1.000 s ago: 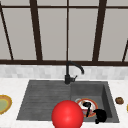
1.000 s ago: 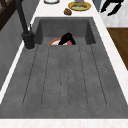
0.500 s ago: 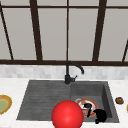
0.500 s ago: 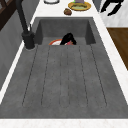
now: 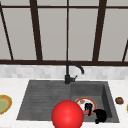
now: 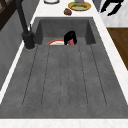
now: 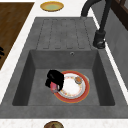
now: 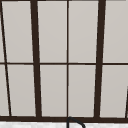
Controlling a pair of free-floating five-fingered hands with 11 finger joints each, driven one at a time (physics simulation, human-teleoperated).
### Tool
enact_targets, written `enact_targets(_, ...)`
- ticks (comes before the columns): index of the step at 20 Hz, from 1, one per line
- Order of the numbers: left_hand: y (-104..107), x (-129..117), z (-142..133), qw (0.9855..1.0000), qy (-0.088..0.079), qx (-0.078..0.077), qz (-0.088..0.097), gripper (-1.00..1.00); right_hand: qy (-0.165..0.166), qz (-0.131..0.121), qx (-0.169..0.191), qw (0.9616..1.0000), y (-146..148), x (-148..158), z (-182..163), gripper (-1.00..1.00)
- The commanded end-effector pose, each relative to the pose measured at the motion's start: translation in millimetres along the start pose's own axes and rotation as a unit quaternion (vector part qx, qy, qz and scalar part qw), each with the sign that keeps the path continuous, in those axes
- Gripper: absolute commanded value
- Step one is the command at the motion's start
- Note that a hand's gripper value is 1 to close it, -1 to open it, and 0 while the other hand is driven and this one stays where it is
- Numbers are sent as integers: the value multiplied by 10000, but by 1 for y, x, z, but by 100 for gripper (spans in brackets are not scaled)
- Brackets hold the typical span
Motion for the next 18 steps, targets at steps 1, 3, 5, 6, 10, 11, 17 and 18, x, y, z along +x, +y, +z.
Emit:
enact_targets(1, 7, 5, -5, 9999, -118, -104, -23, 100, 0, 0, 0, 10000, 0, 0, 0, 0)
enact_targets(3, 17, 14, -3, 9998, -177, 13, -68, 100, 0, 0, 0, 10000, 0, 0, 0, 0)
enact_targets(5, 30, 22, -7, 9999, -139, 86, -29, 100, 0, 0, 0, 10000, 0, 0, 0, 0)
enact_targets(6, 37, 29, -5, 9997, -190, 162, -35, 100, 0, 0, 0, 10000, 0, 0, 0, 0)
enact_targets(10, 57, 54, 5, 9998, -104, 129, -91, 100, 0, 0, 0, 10000, 0, 0, 0, 0)
enact_targets(11, 63, 58, 9, 9998, -22, 177, -47, 100, 0, 0, 0, 10000, 0, 0, 0, 0)
enact_targets(17, 99, 91, 26, 9998, -95, 149, -56, 100, 0, 0, 0, 10000, 0, 0, 0, 0)
enact_targets(18, 105, 96, 29, 9998, -133, 153, -71, 100, 0, 0, 0, 10000, 0, 0, 0, 0)
